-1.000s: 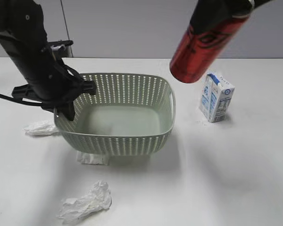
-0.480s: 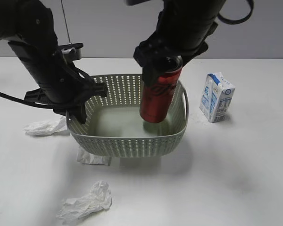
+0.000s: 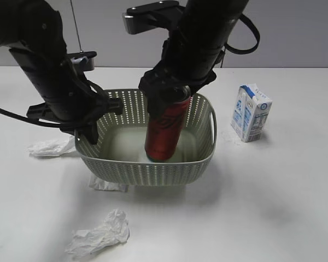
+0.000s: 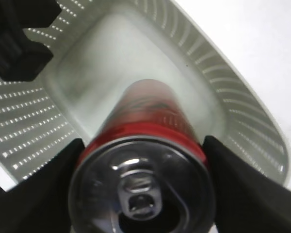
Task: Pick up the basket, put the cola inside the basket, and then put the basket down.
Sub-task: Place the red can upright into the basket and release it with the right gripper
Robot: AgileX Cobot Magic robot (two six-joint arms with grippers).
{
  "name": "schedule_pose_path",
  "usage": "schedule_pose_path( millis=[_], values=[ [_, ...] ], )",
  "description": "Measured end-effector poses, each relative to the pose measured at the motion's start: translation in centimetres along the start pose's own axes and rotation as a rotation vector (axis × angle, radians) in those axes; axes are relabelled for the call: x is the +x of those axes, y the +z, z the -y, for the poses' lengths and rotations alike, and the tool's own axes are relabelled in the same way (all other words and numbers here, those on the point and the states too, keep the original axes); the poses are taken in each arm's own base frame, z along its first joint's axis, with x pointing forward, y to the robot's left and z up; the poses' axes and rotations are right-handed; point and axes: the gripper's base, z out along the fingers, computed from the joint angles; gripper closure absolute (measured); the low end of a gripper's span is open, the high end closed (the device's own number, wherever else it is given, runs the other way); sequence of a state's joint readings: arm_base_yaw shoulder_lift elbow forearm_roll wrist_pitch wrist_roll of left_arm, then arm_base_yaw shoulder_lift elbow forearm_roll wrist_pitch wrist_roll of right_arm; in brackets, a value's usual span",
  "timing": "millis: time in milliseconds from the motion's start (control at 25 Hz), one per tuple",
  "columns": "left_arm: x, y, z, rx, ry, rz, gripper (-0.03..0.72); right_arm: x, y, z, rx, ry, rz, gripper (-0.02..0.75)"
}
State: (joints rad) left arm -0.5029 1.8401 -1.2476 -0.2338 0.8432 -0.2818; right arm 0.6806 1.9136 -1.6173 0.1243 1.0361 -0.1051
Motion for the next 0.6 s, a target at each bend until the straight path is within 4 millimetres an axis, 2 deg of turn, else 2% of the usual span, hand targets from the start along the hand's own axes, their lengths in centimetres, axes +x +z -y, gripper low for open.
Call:
schedule_pose_path(
  millis=[120,200,480,600],
  values=[
    [0.0,0.0,0.0,0.0,0.0,0.0,0.687,-0.1,-0.1,0.0,-0.002,-0.007,0.004,0.133],
    [0.0,0.0,0.0,0.0,0.0,0.0,0.687,-0.5,-0.6,-0.1,-0.003,-0.01,0.017,0.099],
    [0.1,0.0,0.0,-0.003,0.0,-0.01,0.687,-3.0,-5.3,-0.4,0.01,-0.034,0.122,0.087],
    [0.1,0.0,0.0,-0.004,-0.001,-0.016,0.687,-3.4,-6.9,0.7,0.031,-0.008,0.145,0.093]
  ],
)
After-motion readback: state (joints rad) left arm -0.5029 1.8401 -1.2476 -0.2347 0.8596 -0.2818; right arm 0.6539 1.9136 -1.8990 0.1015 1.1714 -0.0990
